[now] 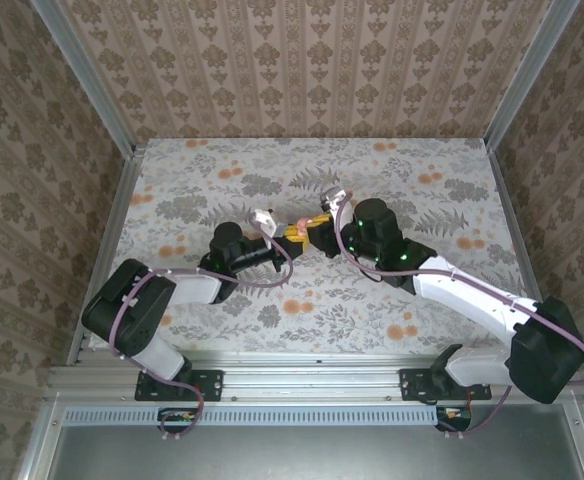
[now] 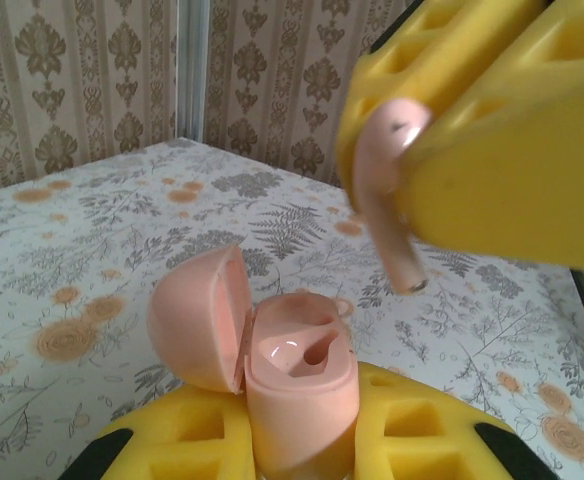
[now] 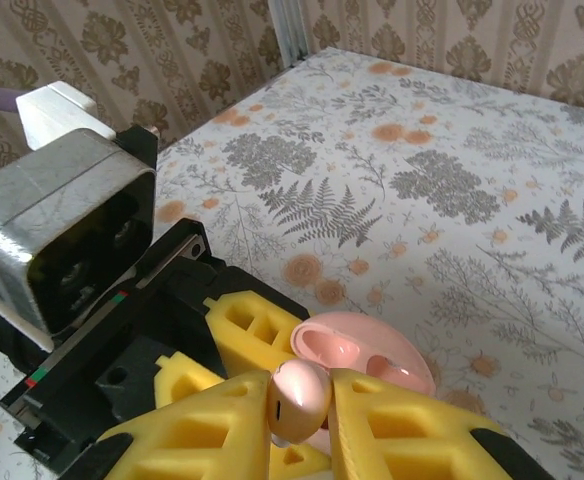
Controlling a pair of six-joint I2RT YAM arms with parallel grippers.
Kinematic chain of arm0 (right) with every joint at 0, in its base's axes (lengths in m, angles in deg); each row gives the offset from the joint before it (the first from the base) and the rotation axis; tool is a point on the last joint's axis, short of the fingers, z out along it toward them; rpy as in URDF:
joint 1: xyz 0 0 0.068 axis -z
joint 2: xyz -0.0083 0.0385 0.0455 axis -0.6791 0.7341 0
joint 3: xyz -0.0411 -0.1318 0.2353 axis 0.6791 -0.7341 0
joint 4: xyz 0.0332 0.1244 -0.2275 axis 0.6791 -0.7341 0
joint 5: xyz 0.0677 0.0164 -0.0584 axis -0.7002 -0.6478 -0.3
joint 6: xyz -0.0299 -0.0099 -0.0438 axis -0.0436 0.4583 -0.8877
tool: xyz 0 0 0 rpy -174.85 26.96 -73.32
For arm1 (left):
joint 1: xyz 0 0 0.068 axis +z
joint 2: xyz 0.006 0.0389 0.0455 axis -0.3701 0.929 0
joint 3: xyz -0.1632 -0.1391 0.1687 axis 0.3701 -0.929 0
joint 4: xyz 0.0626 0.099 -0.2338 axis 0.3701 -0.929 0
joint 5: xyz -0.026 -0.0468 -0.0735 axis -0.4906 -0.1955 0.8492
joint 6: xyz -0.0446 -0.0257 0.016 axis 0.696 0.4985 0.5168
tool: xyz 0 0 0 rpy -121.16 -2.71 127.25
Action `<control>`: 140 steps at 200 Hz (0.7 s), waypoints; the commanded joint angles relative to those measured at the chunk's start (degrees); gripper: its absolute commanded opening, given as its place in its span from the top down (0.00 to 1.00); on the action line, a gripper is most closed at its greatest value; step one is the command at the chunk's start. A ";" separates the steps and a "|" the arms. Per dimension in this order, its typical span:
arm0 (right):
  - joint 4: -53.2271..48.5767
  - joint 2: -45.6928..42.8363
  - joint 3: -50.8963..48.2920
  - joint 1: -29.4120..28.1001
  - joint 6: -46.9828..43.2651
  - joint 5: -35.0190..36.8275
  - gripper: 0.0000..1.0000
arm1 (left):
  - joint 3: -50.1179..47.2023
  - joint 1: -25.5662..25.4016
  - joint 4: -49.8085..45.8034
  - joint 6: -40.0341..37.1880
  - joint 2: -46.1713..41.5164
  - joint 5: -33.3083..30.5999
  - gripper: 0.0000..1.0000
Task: Insert the wireless bluetooth earbuds into the charging case
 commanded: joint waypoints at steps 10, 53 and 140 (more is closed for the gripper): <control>1.94 1.40 2.75 0.24 -2.70 -2.74 0.79 | 1.05 -0.24 -0.55 0.09 -3.07 1.38 0.91; 2.07 2.16 2.98 0.39 -2.70 -4.66 0.79 | 1.31 -0.16 -1.08 0.87 -3.95 -0.22 0.91; 1.00 1.45 2.82 1.15 -3.14 -5.75 0.79 | 2.64 0.20 -1.20 1.14 -3.74 -0.05 0.91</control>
